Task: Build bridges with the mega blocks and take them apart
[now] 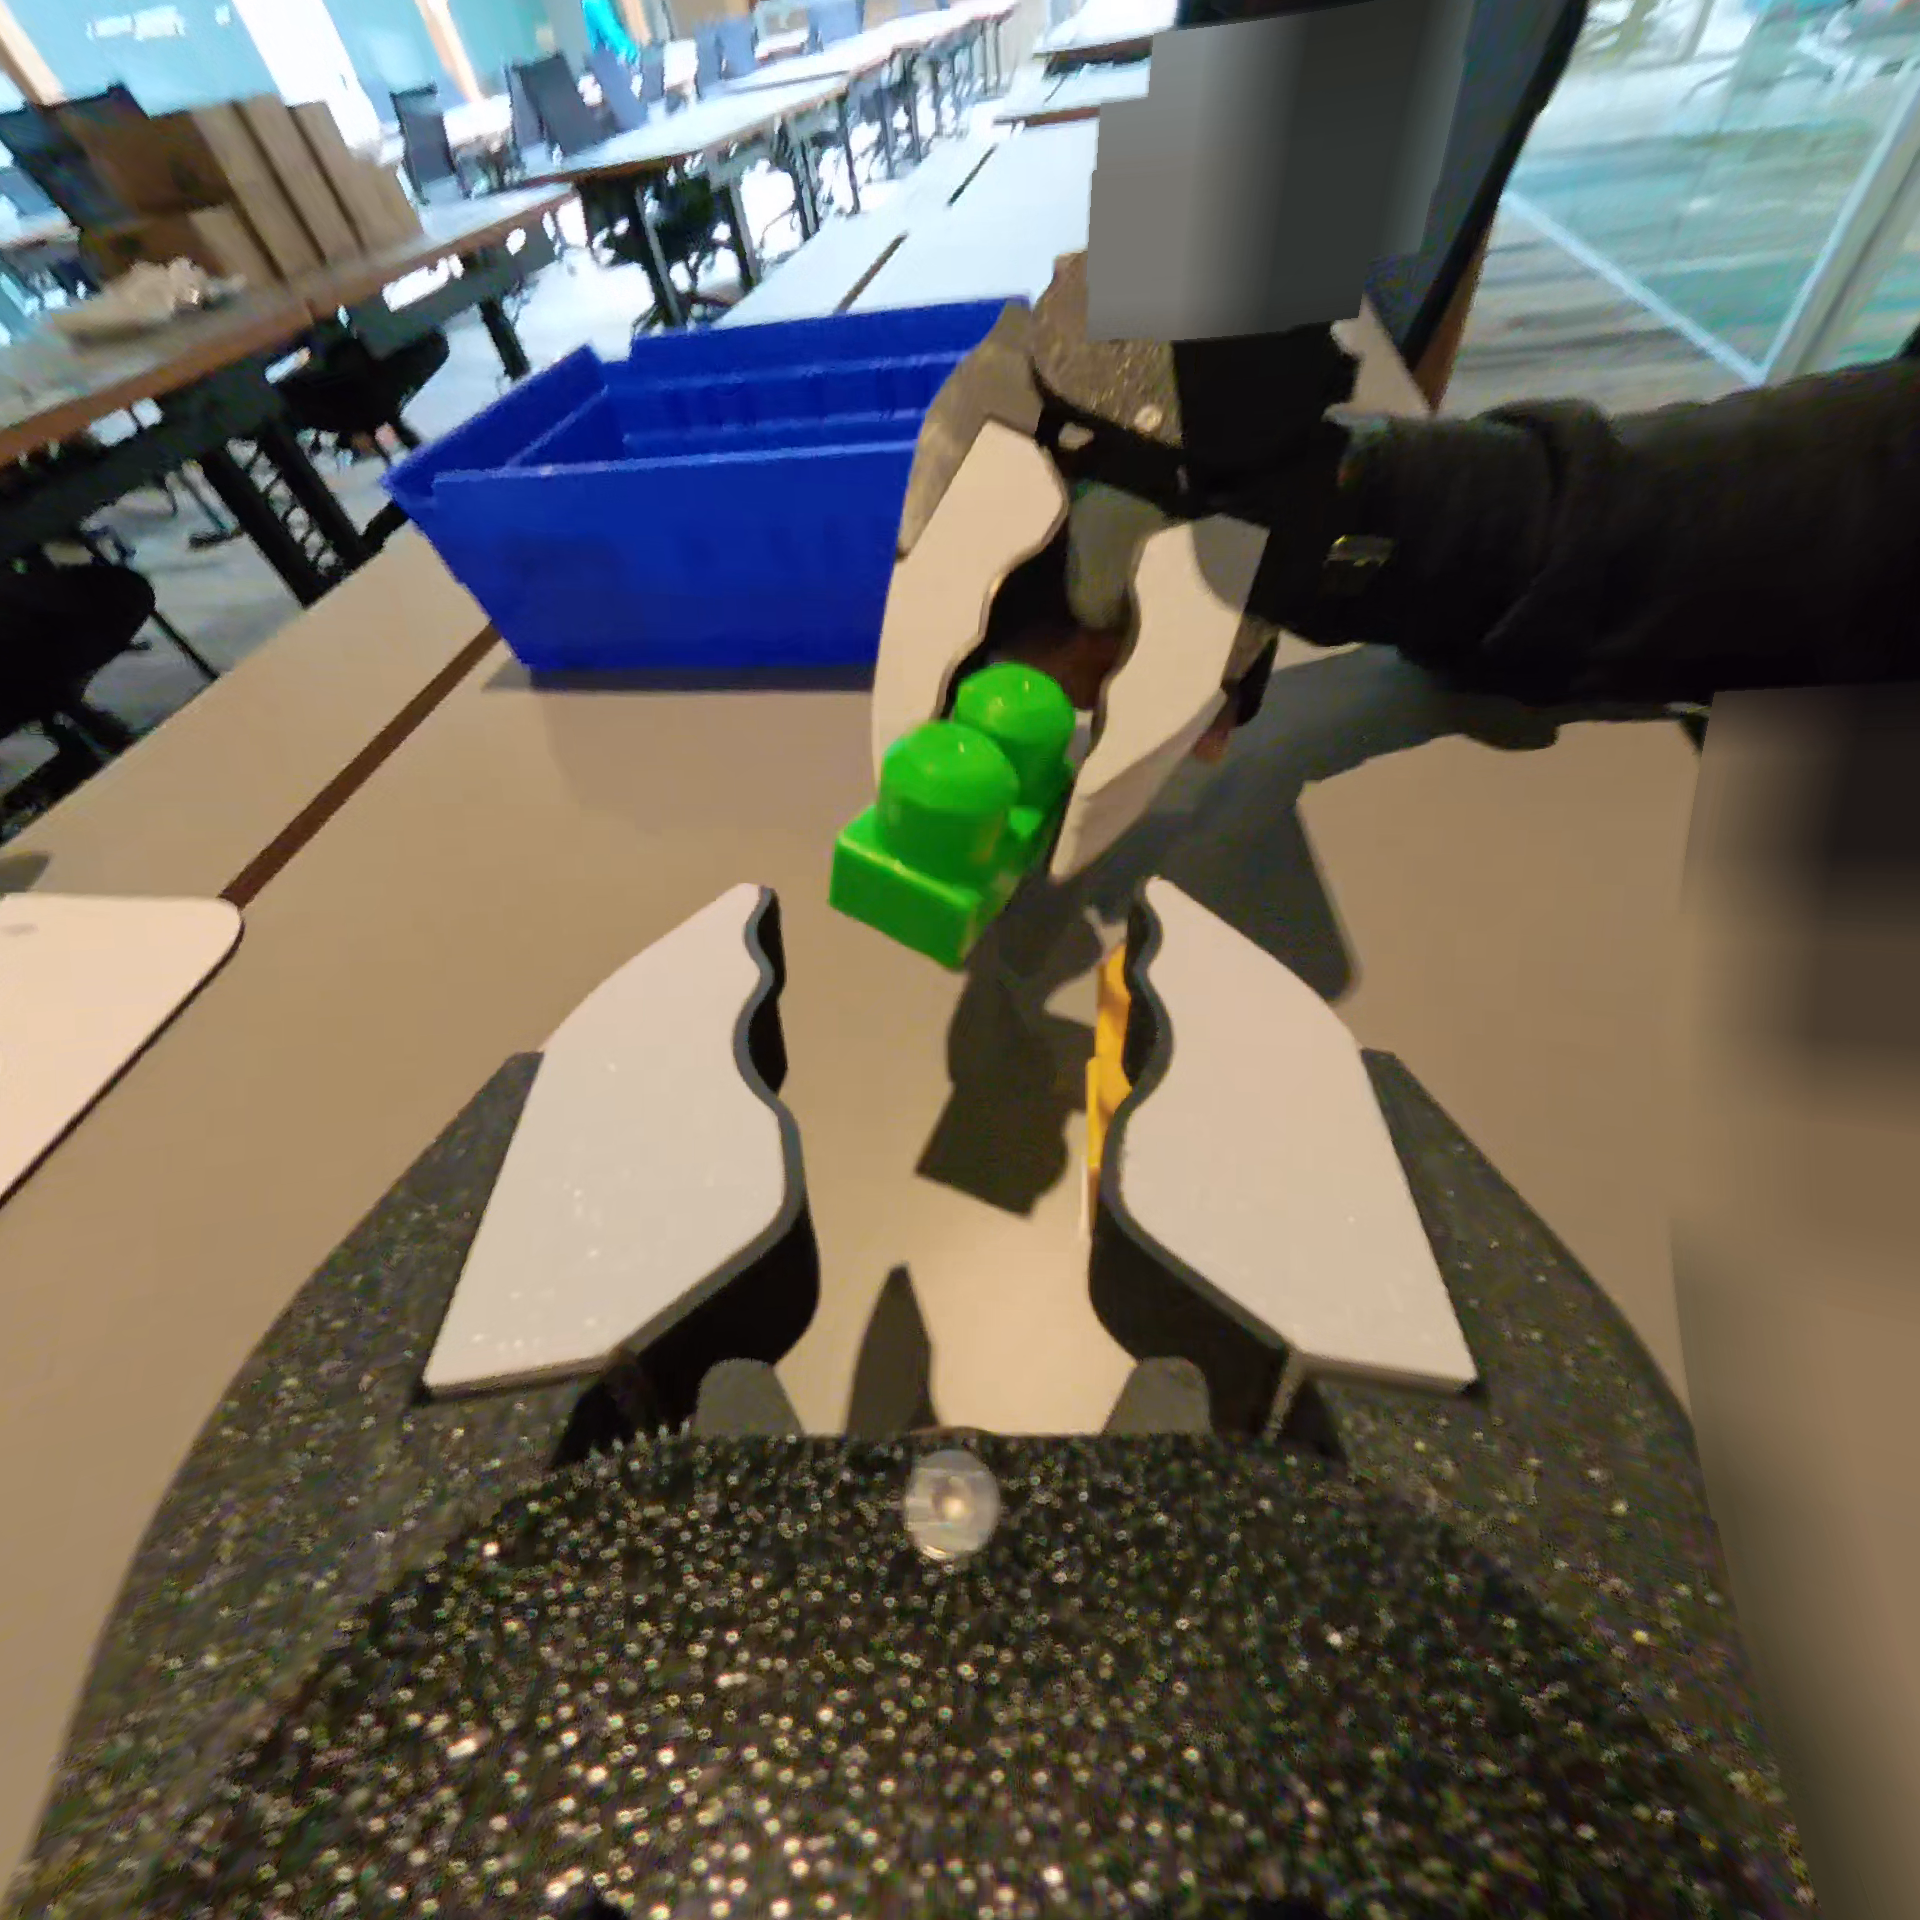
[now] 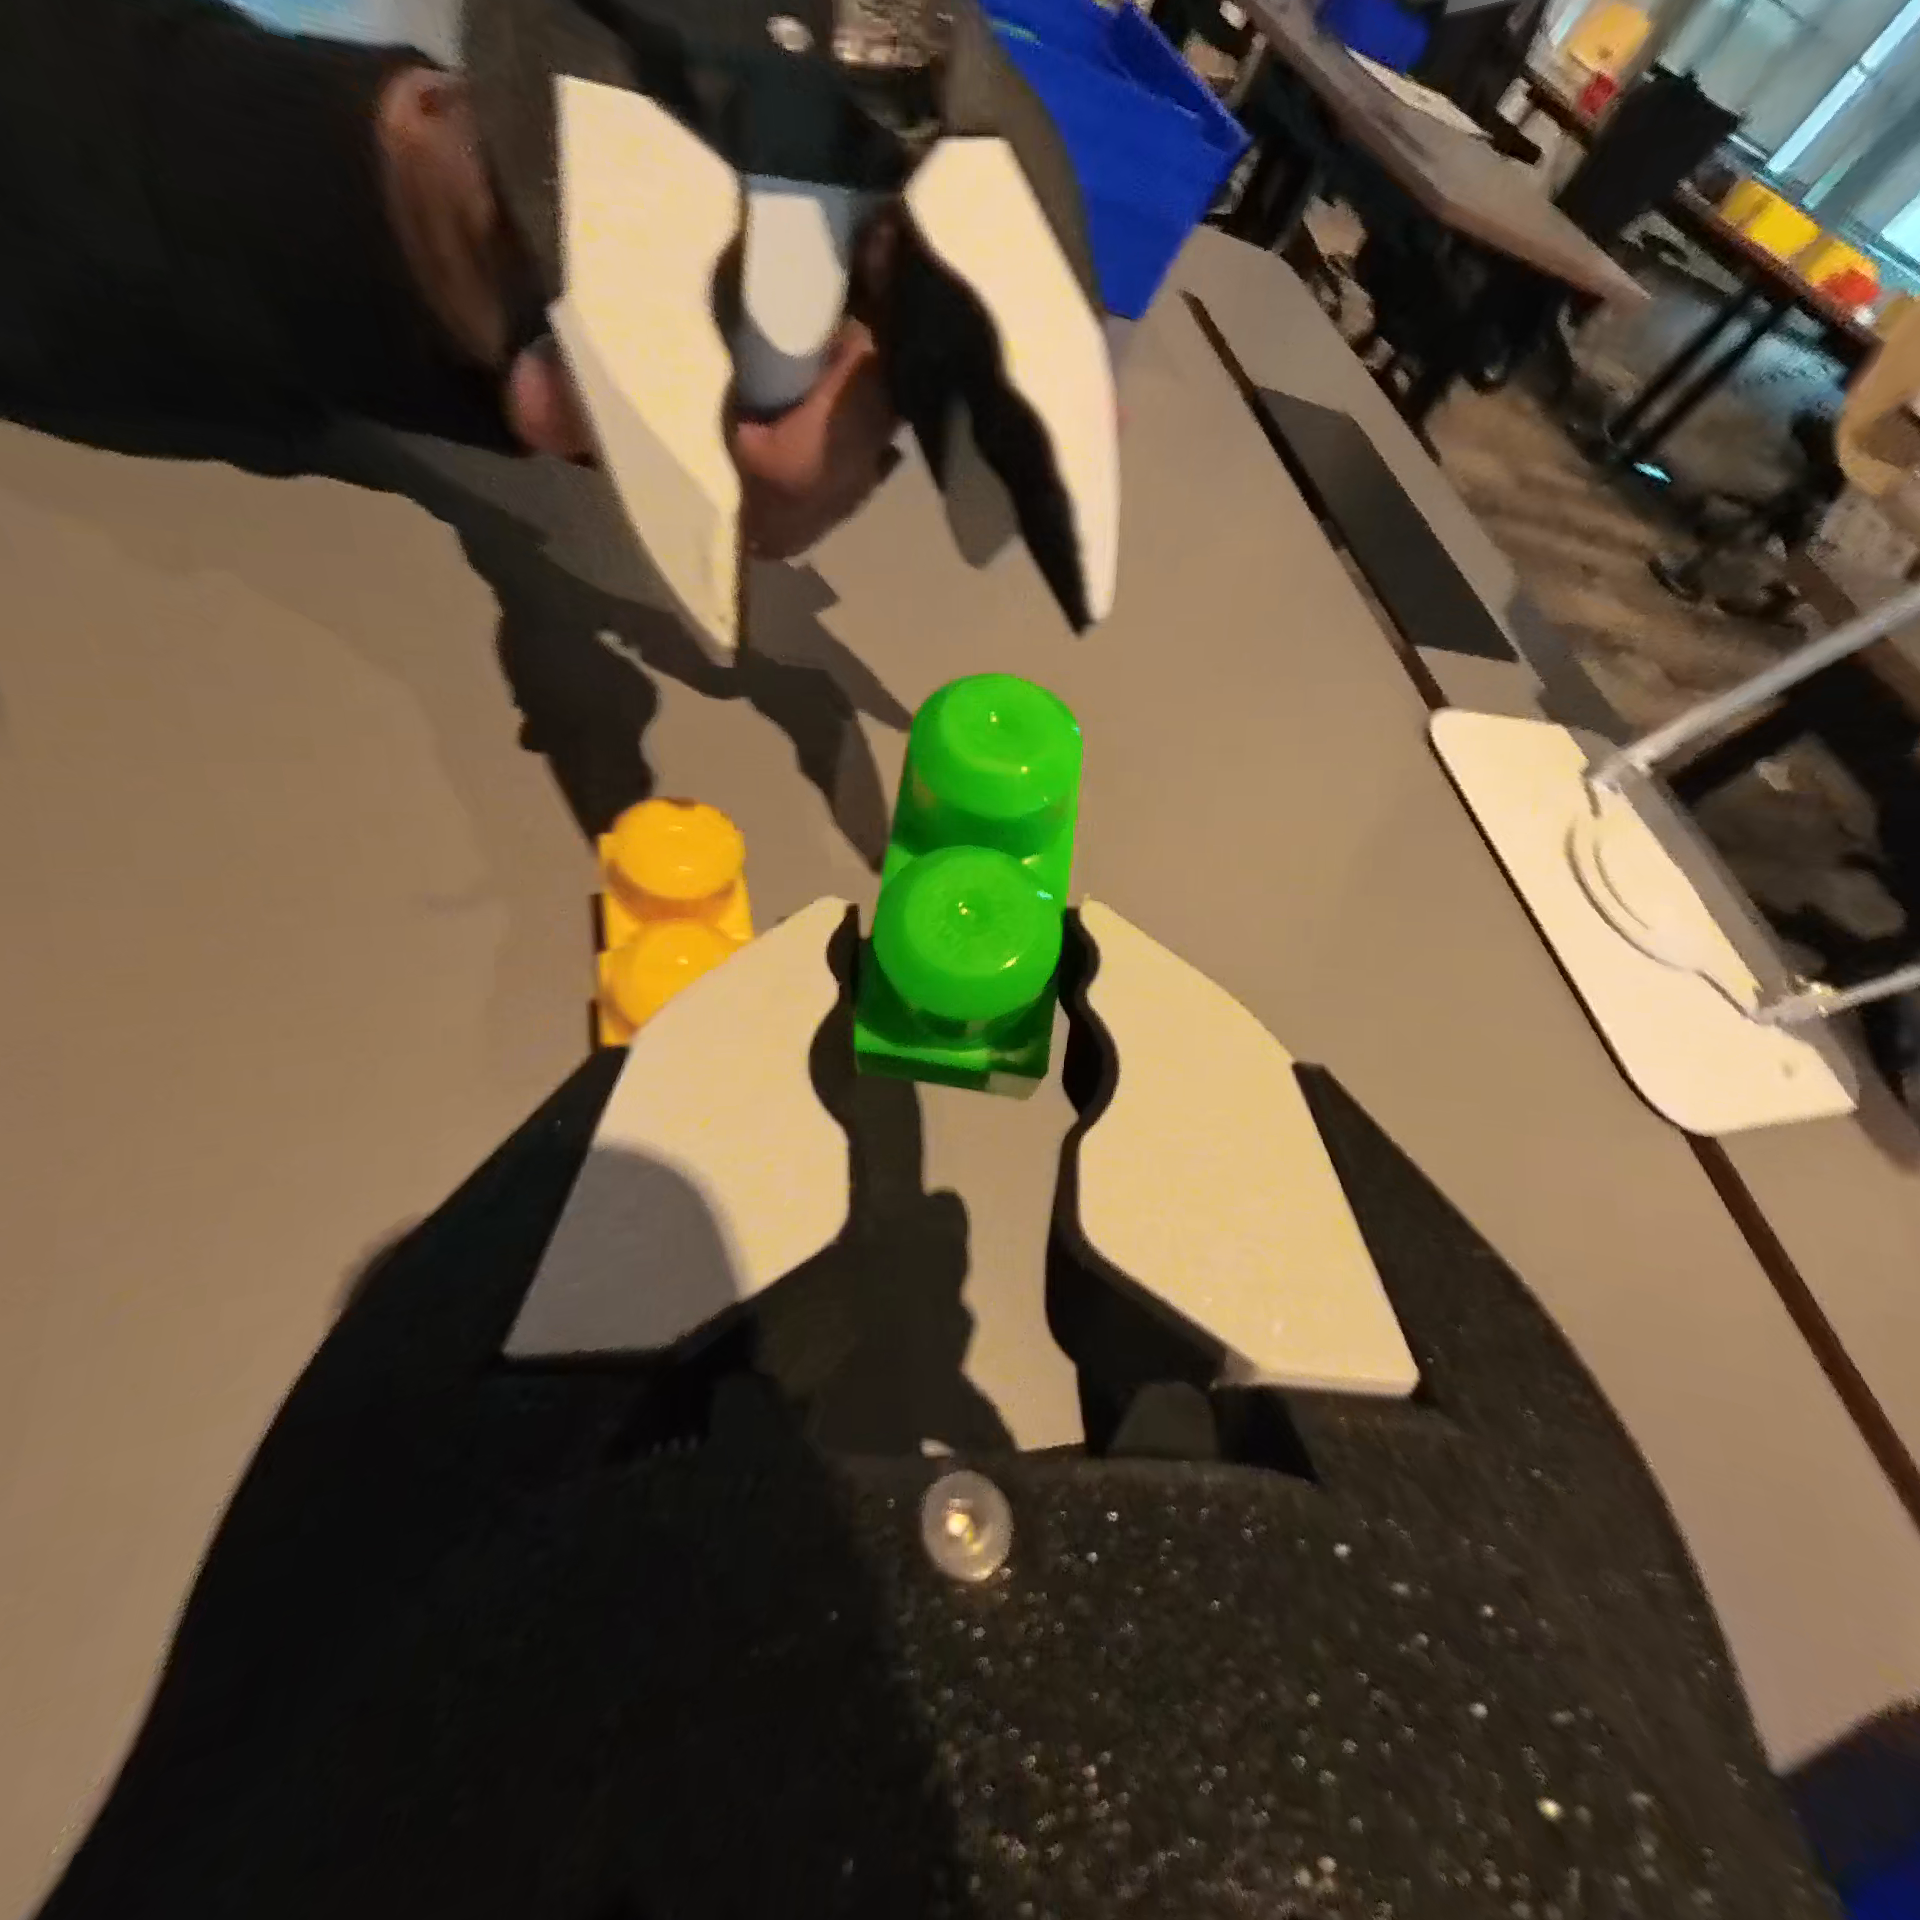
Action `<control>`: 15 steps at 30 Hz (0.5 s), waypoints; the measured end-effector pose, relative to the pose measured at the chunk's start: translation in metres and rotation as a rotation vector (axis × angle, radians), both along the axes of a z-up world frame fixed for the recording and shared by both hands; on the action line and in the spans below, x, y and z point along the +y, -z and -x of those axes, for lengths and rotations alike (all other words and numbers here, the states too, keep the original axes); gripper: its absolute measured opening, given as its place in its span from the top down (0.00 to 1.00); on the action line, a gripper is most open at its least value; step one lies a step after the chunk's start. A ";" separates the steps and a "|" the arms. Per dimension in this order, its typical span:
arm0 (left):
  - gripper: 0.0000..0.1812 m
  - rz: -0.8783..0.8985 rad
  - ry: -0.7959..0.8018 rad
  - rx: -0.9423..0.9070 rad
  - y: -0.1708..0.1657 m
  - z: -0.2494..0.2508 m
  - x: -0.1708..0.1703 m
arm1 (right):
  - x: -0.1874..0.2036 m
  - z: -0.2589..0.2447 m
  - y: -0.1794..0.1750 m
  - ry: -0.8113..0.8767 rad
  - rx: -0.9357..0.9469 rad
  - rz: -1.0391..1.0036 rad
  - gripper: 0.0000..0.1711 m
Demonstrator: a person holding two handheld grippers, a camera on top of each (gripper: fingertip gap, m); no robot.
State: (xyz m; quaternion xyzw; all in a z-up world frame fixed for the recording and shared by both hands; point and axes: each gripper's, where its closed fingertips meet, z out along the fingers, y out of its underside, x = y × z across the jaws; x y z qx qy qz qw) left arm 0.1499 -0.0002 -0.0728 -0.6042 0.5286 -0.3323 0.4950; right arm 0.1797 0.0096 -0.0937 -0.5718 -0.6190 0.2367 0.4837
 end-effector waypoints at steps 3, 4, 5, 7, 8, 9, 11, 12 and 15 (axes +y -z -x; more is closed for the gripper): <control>0.65 -0.031 0.044 0.004 -0.001 -0.004 -0.008 | -0.015 0.008 0.002 -0.069 -0.018 -0.019 0.79; 0.65 -0.042 0.059 0.018 0.001 -0.005 -0.011 | -0.019 0.010 0.002 -0.089 -0.018 -0.021 0.79; 0.65 -0.053 0.068 0.035 0.004 -0.007 -0.013 | -0.023 0.012 0.002 -0.106 -0.016 -0.020 0.79; 0.67 -0.075 0.078 0.067 0.008 -0.009 -0.015 | -0.029 0.014 0.000 -0.132 -0.009 -0.024 0.79; 0.69 -0.082 0.088 0.078 0.010 -0.010 -0.017 | -0.031 0.015 -0.001 -0.143 -0.004 -0.025 0.79; 0.73 -0.085 0.103 0.086 0.012 -0.012 -0.020 | -0.034 0.016 -0.002 -0.153 0.000 -0.024 0.79; 0.79 -0.083 0.123 0.096 0.013 -0.013 -0.024 | -0.037 0.017 -0.002 -0.170 0.000 -0.019 0.79; 0.80 -0.081 0.126 0.101 0.014 -0.013 -0.025 | -0.038 0.017 -0.002 -0.175 -0.002 -0.017 0.79; 0.80 -0.035 0.122 0.123 0.018 -0.012 -0.025 | -0.038 0.017 0.001 -0.176 -0.005 -0.015 0.79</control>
